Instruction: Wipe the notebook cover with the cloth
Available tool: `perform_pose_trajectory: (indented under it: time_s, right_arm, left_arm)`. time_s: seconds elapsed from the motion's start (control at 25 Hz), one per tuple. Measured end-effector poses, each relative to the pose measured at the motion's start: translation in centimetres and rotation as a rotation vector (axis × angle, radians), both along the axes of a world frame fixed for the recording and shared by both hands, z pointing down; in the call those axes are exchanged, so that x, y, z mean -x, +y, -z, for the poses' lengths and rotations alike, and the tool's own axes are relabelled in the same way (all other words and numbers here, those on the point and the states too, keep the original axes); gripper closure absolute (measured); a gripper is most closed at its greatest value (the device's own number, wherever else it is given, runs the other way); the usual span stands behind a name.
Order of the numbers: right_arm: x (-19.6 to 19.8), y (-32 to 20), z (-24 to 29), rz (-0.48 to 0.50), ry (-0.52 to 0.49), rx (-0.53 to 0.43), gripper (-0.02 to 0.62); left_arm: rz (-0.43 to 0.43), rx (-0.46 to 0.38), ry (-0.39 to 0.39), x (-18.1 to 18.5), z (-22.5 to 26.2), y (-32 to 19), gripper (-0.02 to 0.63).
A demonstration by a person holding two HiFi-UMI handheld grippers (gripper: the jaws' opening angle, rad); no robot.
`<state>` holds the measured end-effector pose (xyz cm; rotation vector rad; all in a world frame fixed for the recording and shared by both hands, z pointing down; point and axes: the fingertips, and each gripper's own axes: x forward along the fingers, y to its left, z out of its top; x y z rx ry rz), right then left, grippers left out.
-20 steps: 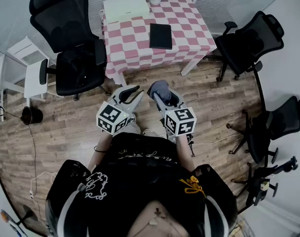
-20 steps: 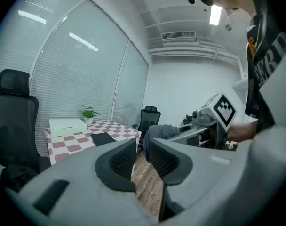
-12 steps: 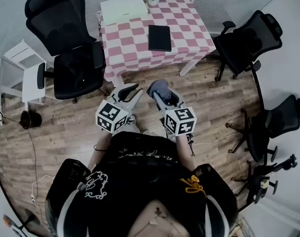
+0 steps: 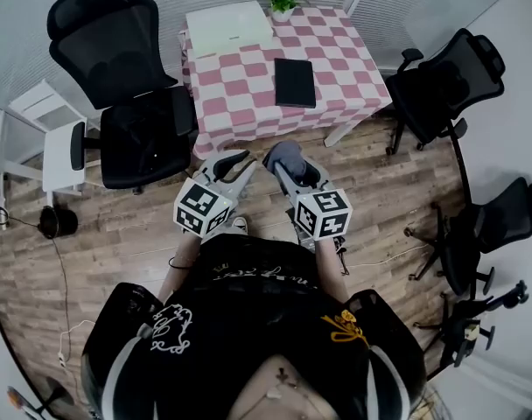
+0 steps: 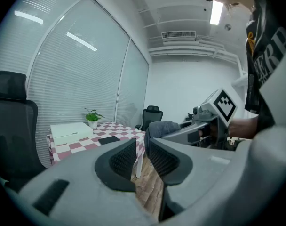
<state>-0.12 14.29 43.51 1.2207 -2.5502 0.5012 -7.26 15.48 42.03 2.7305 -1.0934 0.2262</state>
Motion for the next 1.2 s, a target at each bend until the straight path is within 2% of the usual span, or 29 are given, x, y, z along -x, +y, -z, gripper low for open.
perform_pose_trajectory:
  time_s: [0.32, 0.64, 0.92, 1.2]
  right_arm:
    - [1.6, -1.1, -1.5, -0.02, 0.069, 0.02, 0.428]
    - [0.5, -2.2, -2.4, -0.048, 0.09, 0.057, 0.428]
    - [-0.4, -5.4, -3.3, -0.005, 0.1, 0.075, 0.428]
    - [-1.7, -12.7, -3.1, 0.051, 0.073, 0.06, 0.428]
  left_arm:
    - [-0.008, 0.046, 0.01, 2.4, -1.8, -1.6, 0.525]
    - [-0.018, 0.089, 0.033, 2.1, -3.2, -2.4, 0.525]
    - [0.069, 0.12, 0.041, 3.0, -4.5, -5.4, 0.525]
    - [0.158, 0.133, 0.031, 2.5, -4.5, -11.6, 0.525]
